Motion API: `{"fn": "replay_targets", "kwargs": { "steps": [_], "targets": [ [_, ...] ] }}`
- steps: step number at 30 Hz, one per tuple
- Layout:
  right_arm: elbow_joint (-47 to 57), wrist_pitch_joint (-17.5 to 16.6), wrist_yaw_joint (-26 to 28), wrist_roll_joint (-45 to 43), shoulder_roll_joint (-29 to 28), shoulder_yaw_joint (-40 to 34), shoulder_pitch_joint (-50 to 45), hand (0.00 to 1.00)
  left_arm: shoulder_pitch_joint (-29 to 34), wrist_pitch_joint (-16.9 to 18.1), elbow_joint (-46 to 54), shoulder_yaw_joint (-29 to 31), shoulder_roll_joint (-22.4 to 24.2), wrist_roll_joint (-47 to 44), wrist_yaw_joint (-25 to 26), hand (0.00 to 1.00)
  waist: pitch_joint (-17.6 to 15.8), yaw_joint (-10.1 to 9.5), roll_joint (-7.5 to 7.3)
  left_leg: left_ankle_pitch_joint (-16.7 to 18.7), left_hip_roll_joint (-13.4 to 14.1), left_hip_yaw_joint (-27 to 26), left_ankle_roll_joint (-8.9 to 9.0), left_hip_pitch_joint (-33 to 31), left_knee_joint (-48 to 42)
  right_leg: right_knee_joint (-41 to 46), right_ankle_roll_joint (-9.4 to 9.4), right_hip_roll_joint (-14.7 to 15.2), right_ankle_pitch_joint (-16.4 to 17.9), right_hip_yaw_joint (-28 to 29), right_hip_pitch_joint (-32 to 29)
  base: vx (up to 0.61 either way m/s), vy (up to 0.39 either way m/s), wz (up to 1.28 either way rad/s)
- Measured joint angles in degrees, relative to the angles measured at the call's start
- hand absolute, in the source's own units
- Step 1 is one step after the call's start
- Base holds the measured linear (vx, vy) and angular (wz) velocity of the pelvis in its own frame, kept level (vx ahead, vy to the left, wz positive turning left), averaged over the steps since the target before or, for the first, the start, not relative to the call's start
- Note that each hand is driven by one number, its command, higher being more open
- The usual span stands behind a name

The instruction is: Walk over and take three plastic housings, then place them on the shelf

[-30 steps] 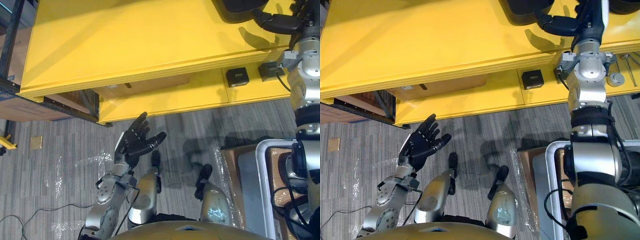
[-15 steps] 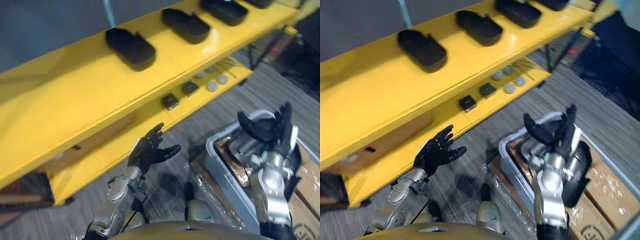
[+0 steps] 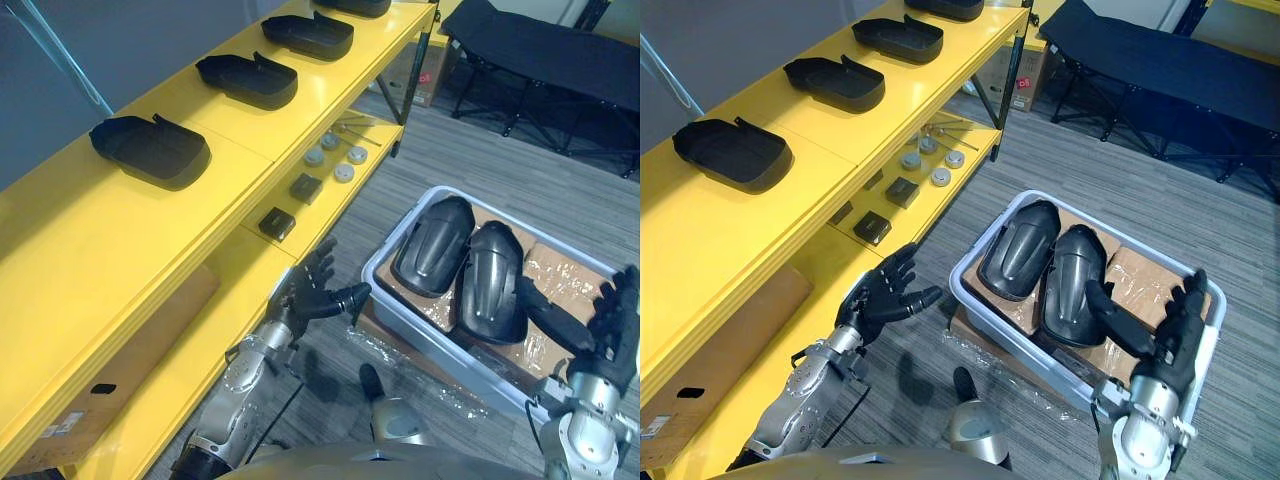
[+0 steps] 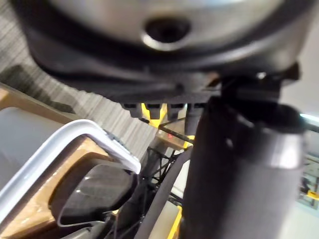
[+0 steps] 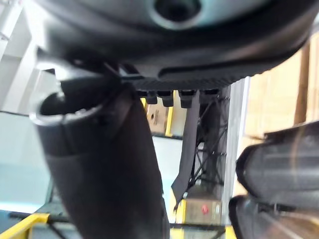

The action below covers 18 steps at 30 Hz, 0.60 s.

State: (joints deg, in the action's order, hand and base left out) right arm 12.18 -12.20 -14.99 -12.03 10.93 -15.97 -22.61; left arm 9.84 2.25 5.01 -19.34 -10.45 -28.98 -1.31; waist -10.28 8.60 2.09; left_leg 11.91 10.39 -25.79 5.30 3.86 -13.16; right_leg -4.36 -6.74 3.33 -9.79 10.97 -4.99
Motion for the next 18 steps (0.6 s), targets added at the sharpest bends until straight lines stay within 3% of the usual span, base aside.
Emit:
{"fn": "replay_targets", "kwargs": {
  "steps": [2, 5, 8, 10, 13, 15, 16, 17, 18],
  "targets": [
    [-2.0, 0.0, 1.8, 0.3, 3.5, 5.0, 5.6, 1.0, 1.3, 0.0, 2.6, 1.9, 0.2, 0.0, 1.2, 1.0, 0.4, -2.58, 0.72, 4.0, -1.4, 10.8, -1.18, -3.1, -4.6, 0.0, 0.59, -0.8, -0.4, 1.5, -0.7, -0.1, 0.056, -0.42],
    [-5.5, -0.1, 2.0, 0.3, 4.5, 8.9, 10.1, 1.0, 3.0, 0.1, 3.4, 4.6, 0.6, -0.1, 1.5, 1.0, 0.9, -4.91, 1.37, 6.4, -2.0, 14.5, -1.51, -5.1, -8.3, 0.6, 0.72, -0.7, -0.3, 0.9, -0.7, -0.08, 0.117, 0.05],
    [-9.5, -0.1, 1.9, 0.3, 2.3, 11.3, 11.6, 1.0, 4.3, 0.7, 3.4, 8.1, 1.0, -0.1, 1.5, 1.0, 0.8, -7.06, 1.3, 6.5, -2.7, 17.1, -1.16, -7.5, -11.4, 4.1, 0.37, -0.4, 0.5, -0.4, -2.6, -0.05, 0.097, 0.24],
    [-11.6, -0.1, 1.4, 0.3, -0.7, 12.1, 10.8, 1.0, 4.3, 1.8, 3.4, 9.4, 0.9, -0.2, 1.4, 1.0, 0.7, -7.09, 1.12, 6.6, -3.7, 18.5, -1.23, -7.3, -12.0, 8.2, 0.19, 0.1, 2.2, -1.1, -3.6, -0.03, 0.096, 0.16],
    [-11.7, -0.1, 0.6, 0.7, -4.6, 12.2, 7.0, 1.0, 4.3, 3.0, 5.1, 9.4, 0.9, -0.2, -0.5, 1.0, -0.3, -6.86, 0.42, 7.1, -5.0, 18.1, -2.42, -6.0, -12.7, 11.4, 0.1, 0.8, 2.6, -0.2, -4.2, -0.07, 0.1, -0.2],
    [-11.7, -0.5, 0.6, 0.6, -6.3, 12.2, 4.5, 1.0, 4.1, 3.1, 6.3, 9.0, 0.8, -0.2, -1.8, 1.0, -1.2, -6.58, -1.07, 7.9, -5.7, 16.1, -3.51, -5.3, -13.9, 11.0, -1.1, 1.4, 1.6, 0.5, -4.0, -0.17, 0.113, -0.74],
    [-11.7, -1.0, 1.0, -0.2, -6.8, 12.4, 3.7, 1.0, 4.1, 3.1, 6.6, 9.0, 0.9, -0.2, -2.1, 1.0, -1.9, -6.77, -2.06, 8.3, -5.5, 12.3, -4.71, -5.2, -14.6, 7.3, -0.9, 1.2, -3.9, -0.5, -4.4, -0.21, 0.068, -1.18],
    [-11.7, -1.1, 1.3, -0.6, -6.9, 12.7, 4.2, 1.0, 4.1, 3.1, 6.5, 9.1, 1.3, -0.1, -1.8, 1.0, -2.1, -7.34, -1.76, 7.6, -3.9, 9.5, -5.05, -5.3, -13.9, 4.6, 0.11, 1.2, -7.0, -2.2, -4.3, -0.32, 0.023, -1.52],
    [-11.7, -1.4, 2.0, -1.4, -6.7, 13.3, 5.1, 1.0, 3.7, 3.0, 6.0, 9.2, 1.4, -0.1, -1.1, 1.0, -2.6, -7.19, -1.53, 6.4, -3.4, 6.7, -5.42, -5.5, -12.6, 6.9, 2.33, 1.4, -6.5, -8.4, -5.8, -0.32, -0.012, -1.28]
  ]
}}
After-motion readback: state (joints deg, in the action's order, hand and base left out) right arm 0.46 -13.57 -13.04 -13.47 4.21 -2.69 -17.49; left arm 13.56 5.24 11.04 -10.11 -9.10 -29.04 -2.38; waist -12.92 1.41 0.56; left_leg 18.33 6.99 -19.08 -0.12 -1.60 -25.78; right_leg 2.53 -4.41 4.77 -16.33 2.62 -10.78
